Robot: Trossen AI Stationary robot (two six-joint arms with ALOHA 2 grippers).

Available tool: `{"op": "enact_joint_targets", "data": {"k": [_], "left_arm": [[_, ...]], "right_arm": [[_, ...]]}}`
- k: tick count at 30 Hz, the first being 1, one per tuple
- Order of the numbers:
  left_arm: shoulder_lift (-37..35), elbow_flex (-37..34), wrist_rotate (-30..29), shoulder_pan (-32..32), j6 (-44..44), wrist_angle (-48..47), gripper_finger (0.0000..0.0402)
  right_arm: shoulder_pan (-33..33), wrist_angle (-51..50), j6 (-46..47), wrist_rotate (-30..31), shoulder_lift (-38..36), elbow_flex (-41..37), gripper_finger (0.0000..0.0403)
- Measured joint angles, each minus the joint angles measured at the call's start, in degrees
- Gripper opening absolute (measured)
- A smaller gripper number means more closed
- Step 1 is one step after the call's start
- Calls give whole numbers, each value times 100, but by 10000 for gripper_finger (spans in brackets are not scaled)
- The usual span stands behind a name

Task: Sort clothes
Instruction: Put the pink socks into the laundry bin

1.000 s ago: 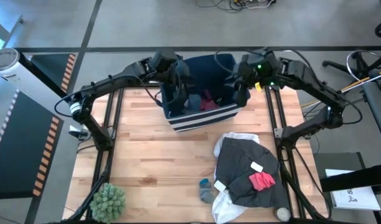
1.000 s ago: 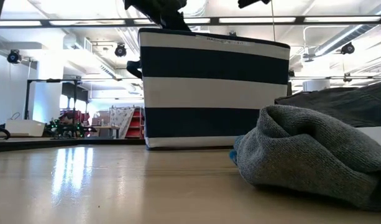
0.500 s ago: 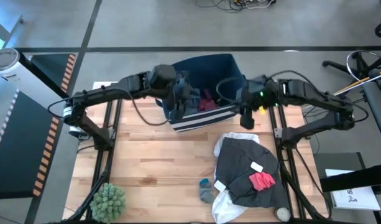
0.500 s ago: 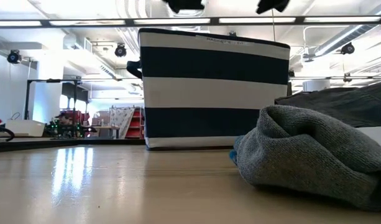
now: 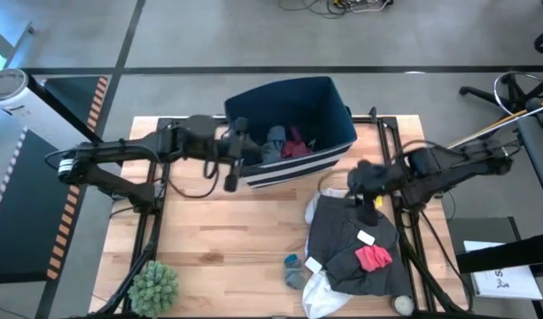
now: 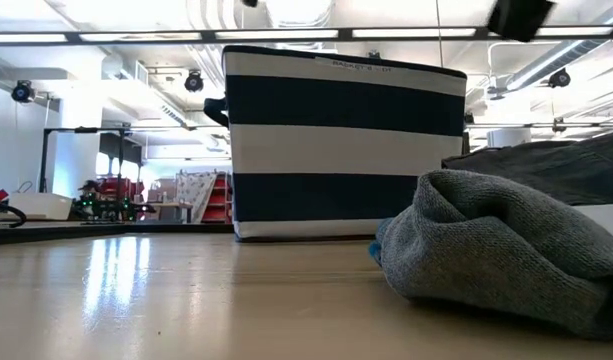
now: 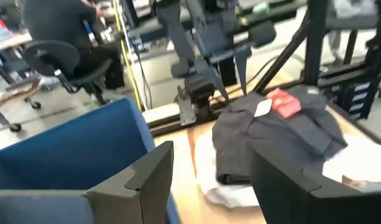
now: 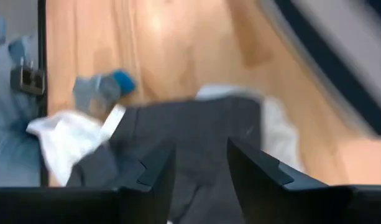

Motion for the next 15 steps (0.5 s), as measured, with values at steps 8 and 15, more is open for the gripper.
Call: {"op": "enact_joint_targets", "data": {"k": [8,15], "left_arm": [[-1161,-1400,-438,-540,-449,776,192],[-1542,-1927,-1460,-1229,-619,740,192]], "right_arm": [[1302,-365,1495,-46,248,-341,184],[2005,-555,2430,-568,688,-344,212]]}}
